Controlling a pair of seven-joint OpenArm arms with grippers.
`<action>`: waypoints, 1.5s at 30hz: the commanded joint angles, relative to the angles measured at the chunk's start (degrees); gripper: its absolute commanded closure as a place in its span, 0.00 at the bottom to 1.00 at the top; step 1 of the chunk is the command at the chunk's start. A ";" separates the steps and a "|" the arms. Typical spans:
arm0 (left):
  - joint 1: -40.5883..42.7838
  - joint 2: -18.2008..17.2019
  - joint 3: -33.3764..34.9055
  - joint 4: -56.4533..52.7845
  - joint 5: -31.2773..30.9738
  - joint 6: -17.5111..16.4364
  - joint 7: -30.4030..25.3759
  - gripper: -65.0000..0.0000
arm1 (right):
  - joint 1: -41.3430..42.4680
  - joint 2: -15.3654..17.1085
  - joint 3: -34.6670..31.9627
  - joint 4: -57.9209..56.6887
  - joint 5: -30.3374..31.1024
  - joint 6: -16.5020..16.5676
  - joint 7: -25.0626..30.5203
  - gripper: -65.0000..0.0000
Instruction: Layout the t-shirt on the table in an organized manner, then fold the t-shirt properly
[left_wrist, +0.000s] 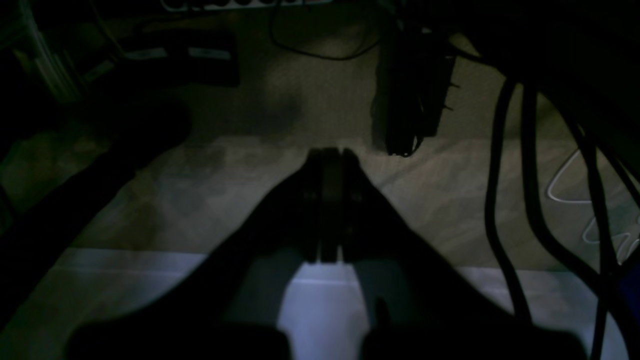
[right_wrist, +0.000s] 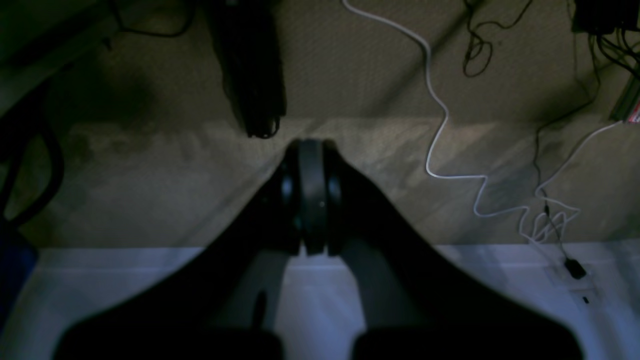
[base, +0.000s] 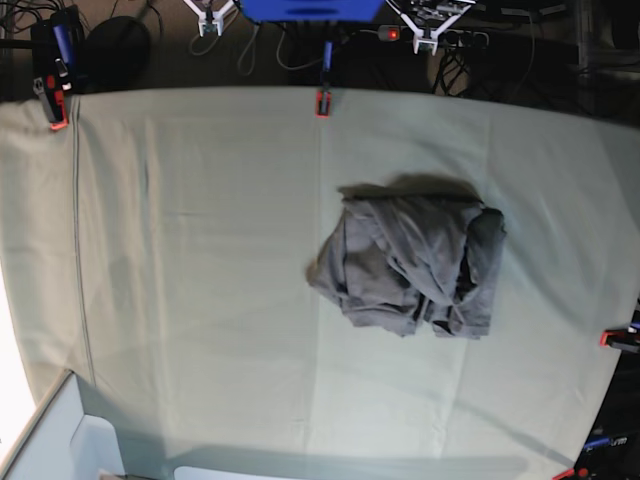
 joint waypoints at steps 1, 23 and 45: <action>0.35 -0.17 -0.08 -0.05 0.21 -0.03 0.16 1.00 | -0.76 -0.03 -0.12 0.09 -0.25 1.39 -0.19 1.00; 1.40 -0.17 -0.08 -0.05 0.21 -0.03 0.08 1.00 | -6.39 -0.03 -0.21 9.23 -0.34 1.39 -0.19 1.00; 12.39 -2.37 -0.17 14.36 -2.78 -0.12 0.25 1.00 | -21.59 1.11 -0.21 31.30 -0.43 1.39 -0.19 1.00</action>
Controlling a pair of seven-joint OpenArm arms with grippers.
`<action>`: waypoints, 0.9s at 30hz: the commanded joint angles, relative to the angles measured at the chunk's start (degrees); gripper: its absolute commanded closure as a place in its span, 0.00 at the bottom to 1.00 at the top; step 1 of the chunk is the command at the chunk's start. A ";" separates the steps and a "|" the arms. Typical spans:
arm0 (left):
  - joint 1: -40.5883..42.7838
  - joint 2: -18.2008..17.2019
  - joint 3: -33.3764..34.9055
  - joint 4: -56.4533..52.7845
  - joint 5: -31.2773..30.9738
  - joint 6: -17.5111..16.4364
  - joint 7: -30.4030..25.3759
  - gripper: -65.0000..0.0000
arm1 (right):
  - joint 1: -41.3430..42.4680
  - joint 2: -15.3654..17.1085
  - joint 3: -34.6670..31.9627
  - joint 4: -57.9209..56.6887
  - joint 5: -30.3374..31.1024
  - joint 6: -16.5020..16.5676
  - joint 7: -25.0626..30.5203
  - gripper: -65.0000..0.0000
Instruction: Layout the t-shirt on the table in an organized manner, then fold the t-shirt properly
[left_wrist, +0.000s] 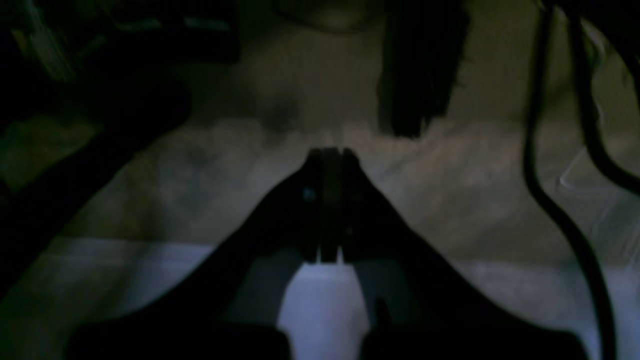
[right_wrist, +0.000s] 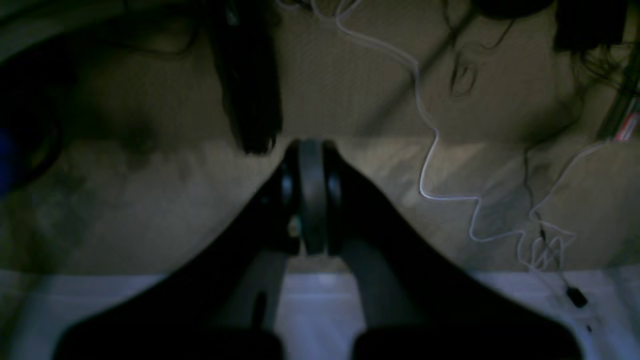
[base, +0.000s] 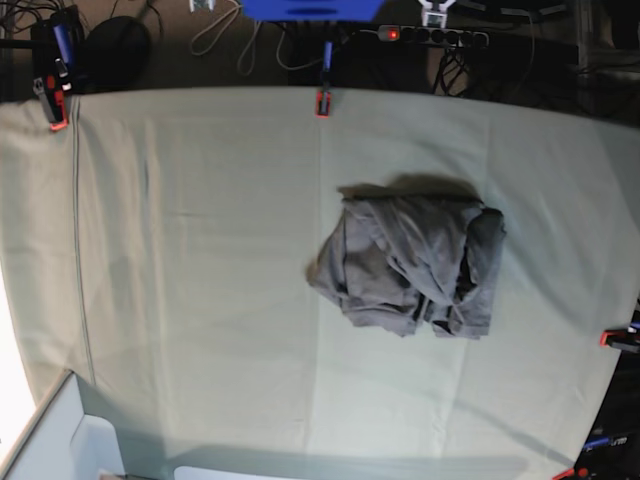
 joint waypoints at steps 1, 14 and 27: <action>3.01 -0.91 -0.06 4.38 -1.99 -0.43 -0.14 1.00 | -2.50 0.92 0.07 3.87 -0.01 0.82 0.97 1.00; 30.17 -16.56 -0.06 76.03 -23.79 0.01 17.88 1.00 | -21.14 3.11 0.51 40.00 -0.01 0.82 0.97 1.00; 23.84 -15.33 -8.94 96.69 -24.05 -0.25 33.18 1.00 | -21.40 5.05 -0.01 68.31 -0.01 0.91 -0.09 1.00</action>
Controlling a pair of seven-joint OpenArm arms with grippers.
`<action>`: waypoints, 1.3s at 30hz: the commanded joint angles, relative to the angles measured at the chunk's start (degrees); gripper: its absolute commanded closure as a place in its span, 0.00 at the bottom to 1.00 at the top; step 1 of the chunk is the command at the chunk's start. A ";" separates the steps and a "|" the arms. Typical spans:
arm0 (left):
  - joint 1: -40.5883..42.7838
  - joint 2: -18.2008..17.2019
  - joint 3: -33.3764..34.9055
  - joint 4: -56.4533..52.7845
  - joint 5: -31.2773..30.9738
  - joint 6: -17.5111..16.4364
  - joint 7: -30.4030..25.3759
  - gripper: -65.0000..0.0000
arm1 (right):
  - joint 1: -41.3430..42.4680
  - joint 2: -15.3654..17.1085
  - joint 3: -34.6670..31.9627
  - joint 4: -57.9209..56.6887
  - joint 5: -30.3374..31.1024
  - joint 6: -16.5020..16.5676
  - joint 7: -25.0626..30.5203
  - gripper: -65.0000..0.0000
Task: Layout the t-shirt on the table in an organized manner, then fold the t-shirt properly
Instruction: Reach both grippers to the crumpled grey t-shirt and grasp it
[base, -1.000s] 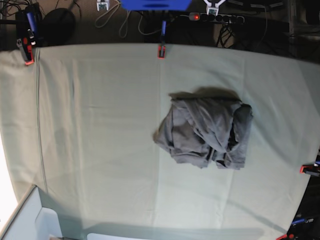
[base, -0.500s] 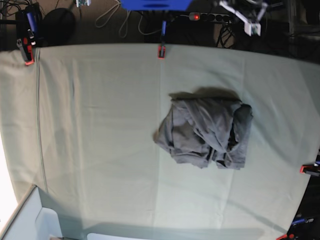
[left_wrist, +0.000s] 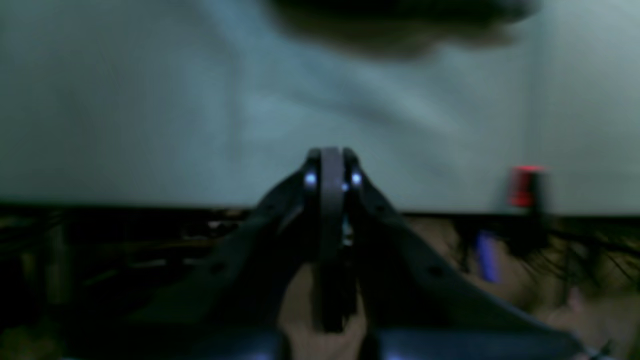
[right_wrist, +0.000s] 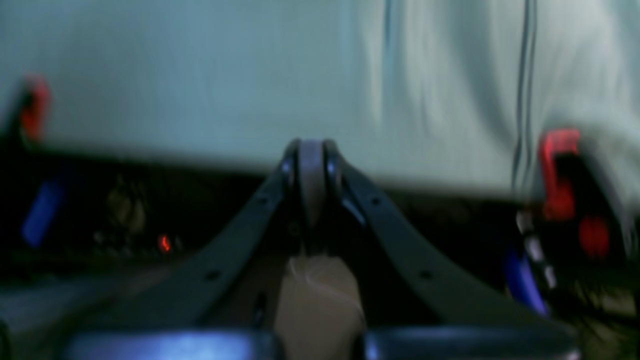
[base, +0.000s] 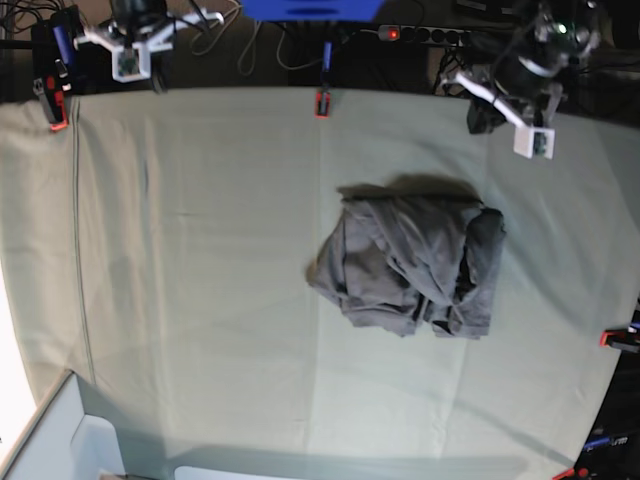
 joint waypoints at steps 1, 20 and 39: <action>-1.32 0.06 -1.20 1.53 0.14 0.34 1.70 1.00 | 0.92 0.11 0.05 2.35 -0.01 0.19 -0.29 1.00; -24.97 11.58 -17.55 -4.10 -14.89 0.78 22.62 0.41 | 16.04 0.99 -11.73 7.89 -0.01 0.19 -21.39 0.65; -36.31 12.99 -9.73 -22.21 -15.42 0.43 22.89 1.00 | 16.13 2.22 -11.73 7.80 -0.10 0.19 -21.39 0.65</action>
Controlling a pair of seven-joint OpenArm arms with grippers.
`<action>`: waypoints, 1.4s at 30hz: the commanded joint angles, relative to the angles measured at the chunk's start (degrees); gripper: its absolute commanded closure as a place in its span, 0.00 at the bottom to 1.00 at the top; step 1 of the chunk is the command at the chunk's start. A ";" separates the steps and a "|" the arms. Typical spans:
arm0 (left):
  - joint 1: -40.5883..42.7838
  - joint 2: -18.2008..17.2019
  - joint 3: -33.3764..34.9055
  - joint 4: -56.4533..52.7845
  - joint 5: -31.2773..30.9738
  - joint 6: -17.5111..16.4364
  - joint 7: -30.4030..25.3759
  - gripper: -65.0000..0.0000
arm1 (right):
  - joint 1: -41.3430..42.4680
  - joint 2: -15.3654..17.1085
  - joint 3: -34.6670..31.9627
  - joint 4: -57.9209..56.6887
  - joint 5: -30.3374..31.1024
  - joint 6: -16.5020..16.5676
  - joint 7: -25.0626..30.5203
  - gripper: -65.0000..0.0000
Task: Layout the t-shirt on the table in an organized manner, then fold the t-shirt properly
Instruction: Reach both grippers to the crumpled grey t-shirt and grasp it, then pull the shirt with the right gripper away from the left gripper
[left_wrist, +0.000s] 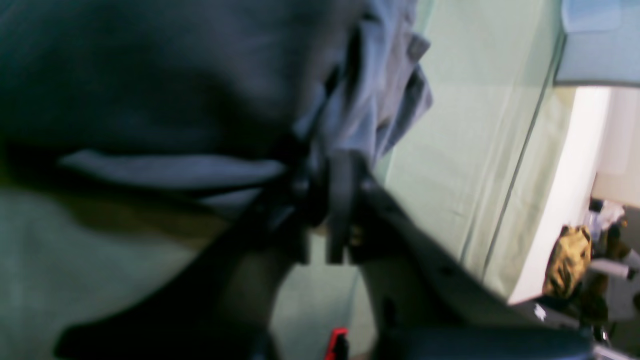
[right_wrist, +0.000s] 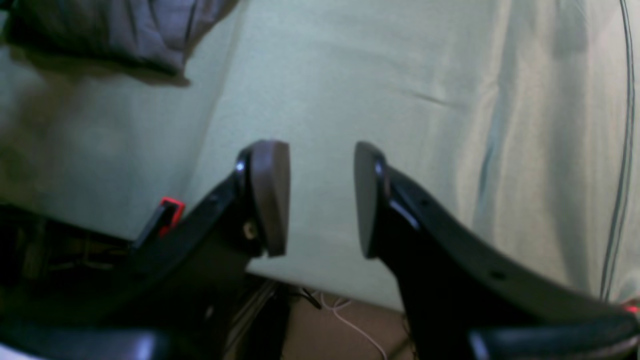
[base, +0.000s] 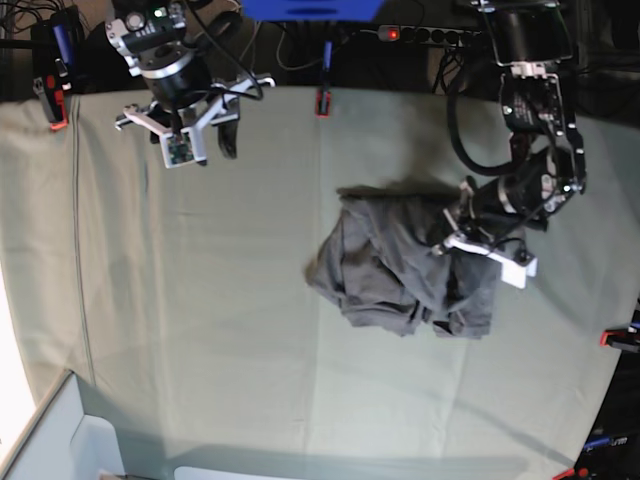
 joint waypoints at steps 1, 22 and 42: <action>0.35 -0.28 -0.35 3.04 -1.41 -0.43 0.77 0.98 | -0.07 0.08 0.01 0.96 -0.10 0.19 1.30 0.65; 17.23 -2.13 -19.96 10.78 -1.41 -0.60 1.91 1.00 | 12.50 1.31 -11.68 -1.42 -0.01 0.19 1.30 0.57; 21.53 -1.69 -23.21 10.08 -1.49 -0.60 2.62 0.47 | 28.15 -5.20 -35.60 -24.80 -0.01 0.19 1.74 0.35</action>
